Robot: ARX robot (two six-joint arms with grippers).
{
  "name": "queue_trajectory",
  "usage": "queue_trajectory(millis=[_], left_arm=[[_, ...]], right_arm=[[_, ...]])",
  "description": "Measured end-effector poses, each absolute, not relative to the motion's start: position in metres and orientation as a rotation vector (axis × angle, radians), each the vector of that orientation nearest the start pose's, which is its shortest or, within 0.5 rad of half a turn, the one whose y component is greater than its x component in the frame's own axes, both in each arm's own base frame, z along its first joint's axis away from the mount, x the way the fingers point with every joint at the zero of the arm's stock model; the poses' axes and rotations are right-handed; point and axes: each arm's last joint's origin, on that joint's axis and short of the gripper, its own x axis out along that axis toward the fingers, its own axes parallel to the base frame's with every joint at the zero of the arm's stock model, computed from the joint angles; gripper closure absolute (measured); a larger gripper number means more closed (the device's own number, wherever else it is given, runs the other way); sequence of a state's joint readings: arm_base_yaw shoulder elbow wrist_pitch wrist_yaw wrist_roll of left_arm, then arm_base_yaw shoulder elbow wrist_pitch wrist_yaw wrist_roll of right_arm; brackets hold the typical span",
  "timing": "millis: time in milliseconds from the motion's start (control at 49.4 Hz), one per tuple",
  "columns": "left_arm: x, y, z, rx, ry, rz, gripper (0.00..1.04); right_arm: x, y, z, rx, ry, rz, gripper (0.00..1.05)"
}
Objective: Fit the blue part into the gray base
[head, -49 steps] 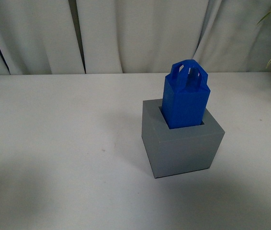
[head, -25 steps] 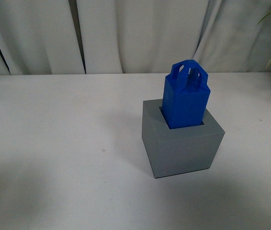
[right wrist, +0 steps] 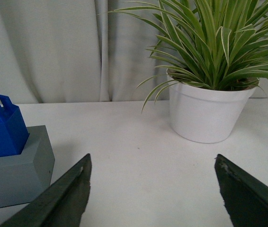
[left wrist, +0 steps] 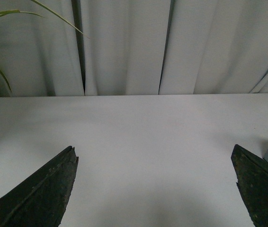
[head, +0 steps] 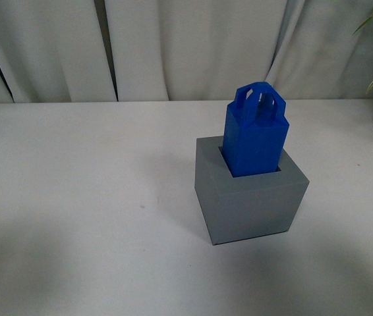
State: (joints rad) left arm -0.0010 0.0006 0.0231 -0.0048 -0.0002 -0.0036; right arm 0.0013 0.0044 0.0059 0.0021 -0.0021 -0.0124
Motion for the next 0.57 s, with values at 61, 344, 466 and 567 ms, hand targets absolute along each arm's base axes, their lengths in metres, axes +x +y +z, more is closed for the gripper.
queue_trajectory(millis=[61,344,466,567], left_arm=[[0.0963,-0.0001,0.1709,-0.004,-0.018,-0.001,0.06],[0.0963,-0.0001,0.1709,-0.004,-0.018,-0.001,0.06],[0.0963,-0.0001,0.1709,-0.004,-0.018,-0.001,0.06],[0.0963,-0.0001,0.1709,-0.004,-0.018,-0.001,0.06]], right_arm=[[0.0976,0.0002,0.1654,-0.012,-0.004,0.003,0.15],[0.0976,0.0002,0.1654,-0.011,-0.004,0.003,0.07],[0.0976,0.0002,0.1654,-0.011,-0.004,0.003,0.07],[0.0976,0.0002,0.1654,-0.011,-0.004,0.003,0.07]])
